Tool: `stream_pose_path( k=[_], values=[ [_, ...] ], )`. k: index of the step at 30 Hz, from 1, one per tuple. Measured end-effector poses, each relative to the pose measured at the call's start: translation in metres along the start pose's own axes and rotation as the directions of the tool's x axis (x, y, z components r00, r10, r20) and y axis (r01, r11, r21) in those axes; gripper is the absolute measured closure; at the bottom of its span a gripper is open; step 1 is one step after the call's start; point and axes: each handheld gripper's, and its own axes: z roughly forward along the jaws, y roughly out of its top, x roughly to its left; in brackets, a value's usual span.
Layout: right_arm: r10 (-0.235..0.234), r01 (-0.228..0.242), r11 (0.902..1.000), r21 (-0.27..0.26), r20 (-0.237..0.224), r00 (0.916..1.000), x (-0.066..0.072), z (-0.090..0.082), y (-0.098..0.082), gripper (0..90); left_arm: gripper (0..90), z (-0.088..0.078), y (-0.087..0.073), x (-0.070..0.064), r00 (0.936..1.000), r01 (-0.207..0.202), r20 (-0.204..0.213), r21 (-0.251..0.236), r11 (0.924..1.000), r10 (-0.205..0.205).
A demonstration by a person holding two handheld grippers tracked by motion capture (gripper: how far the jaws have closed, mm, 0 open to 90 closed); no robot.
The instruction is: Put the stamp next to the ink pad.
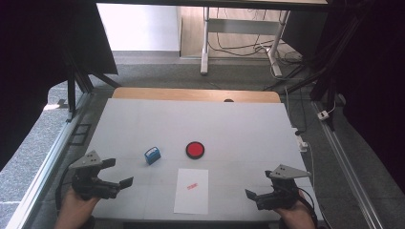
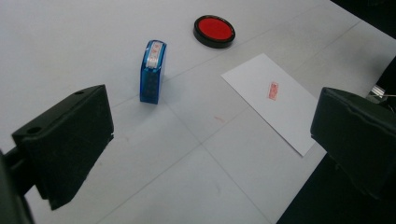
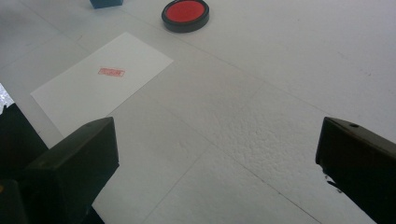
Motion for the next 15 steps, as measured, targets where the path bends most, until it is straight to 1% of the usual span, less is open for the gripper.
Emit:
stream_pose_path(
  k=[3,8,11,14,15],
  values=[
    [0.001,-0.001,1.0,-0.001,0.001,1.0,0.0,0.0,0.0,0.0,0.0,-0.006,-0.007,0.0,0.9998,0.011,-0.013,-0.007,0.9999,-0.011],
    [0.004,-0.004,1.0,-0.002,0.002,1.0,0.0,-0.001,0.0,0.0,0.0,-0.014,-0.021,0.002,0.999,0.04,-0.02,-0.003,0.9992,-0.04],
    [0.004,-0.004,1.0,-0.003,0.006,1.0,0.0,-0.001,0.0,0.0,0.0,-0.017,-0.029,0.003,0.9981,0.053,-0.033,0.001,0.9986,-0.053],
    [0.003,-0.003,1.0,-0.005,0.01,0.9999,0.001,-0.001,0.0,0.0,0.0,-0.019,-0.035,0.004,0.9972,0.061,-0.046,0.031,0.9977,-0.06],
    [0.004,-0.004,1.0,-0.004,0.012,0.9999,0.001,-0.001,0.0,0.0,0.0,-0.019,-0.037,0.004,0.9966,0.062,-0.057,0.042,0.9972,-0.059]
  ],
)
